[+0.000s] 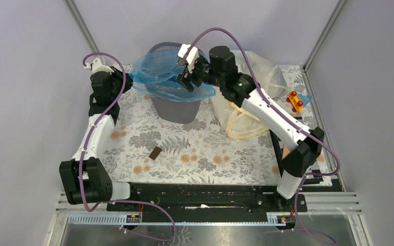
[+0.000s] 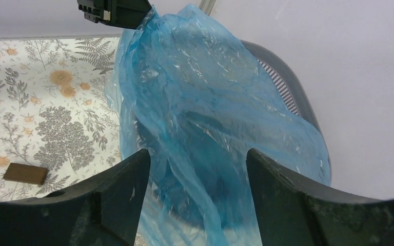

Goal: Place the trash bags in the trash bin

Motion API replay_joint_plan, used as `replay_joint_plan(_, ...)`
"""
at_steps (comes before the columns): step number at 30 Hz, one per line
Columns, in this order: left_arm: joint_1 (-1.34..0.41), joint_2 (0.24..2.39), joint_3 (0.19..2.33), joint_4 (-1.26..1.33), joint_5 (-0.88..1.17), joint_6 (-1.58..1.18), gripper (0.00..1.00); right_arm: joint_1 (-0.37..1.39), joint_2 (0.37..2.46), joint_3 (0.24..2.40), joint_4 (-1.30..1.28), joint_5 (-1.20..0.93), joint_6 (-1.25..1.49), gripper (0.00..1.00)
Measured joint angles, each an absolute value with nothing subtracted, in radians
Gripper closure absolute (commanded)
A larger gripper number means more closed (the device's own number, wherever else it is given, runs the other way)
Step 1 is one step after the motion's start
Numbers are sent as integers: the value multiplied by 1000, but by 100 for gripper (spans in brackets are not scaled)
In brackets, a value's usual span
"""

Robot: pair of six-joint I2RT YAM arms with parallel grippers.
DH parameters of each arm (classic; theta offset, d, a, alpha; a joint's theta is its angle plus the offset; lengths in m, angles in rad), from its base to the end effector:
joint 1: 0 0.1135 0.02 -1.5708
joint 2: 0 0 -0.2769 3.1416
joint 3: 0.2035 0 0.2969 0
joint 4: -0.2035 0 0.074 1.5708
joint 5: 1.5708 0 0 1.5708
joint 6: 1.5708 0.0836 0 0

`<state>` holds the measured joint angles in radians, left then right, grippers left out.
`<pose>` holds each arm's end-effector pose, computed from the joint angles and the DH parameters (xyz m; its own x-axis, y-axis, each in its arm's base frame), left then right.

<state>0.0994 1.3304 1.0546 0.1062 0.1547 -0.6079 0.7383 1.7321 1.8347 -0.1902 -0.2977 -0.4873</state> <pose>0.4038 0.0273 0.3346 -0.1682 -0.5839 -0.7942 -0.0524 0.8099 -0.5843 0.3540 0.3553 0.4628 0.3453 -0.2910 -0.8922 -0.7898 0.4234 -0.4438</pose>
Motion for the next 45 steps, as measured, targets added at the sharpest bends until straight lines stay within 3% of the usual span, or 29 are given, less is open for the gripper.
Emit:
replay_joint_plan(1,99,1330,1055,106,155,-608,90,741,1751,1852,-196,-298,-495,35)
replay_joint_plan(3,99,1332,1060,103,155,-608,90,746,1786,1885,-202,-297,-508,70)
replay_joint_plan(4,99,1333,1064,104,155,-608,90,748,1803,1902,-203,-294,-514,82)
replay_joint_plan(6,99,1340,1073,106,155,-608,90,751,1837,1942,-205,-284,-508,99)
replay_joint_plan(20,99,1490,1171,107,198,-612,90,662,2143,2436,-255,-242,-266,100)
replay_joint_plan(28,99,1603,1264,111,262,-630,88,512,2241,2450,-181,-258,-17,100)
replay_joint_plan(34,99,1702,1352,150,357,-657,79,476,2292,2452,-109,-261,89,100)
replay_joint_plan(45,107,1886,1456,262,571,-779,79,435,2307,2449,-31,-281,194,100)
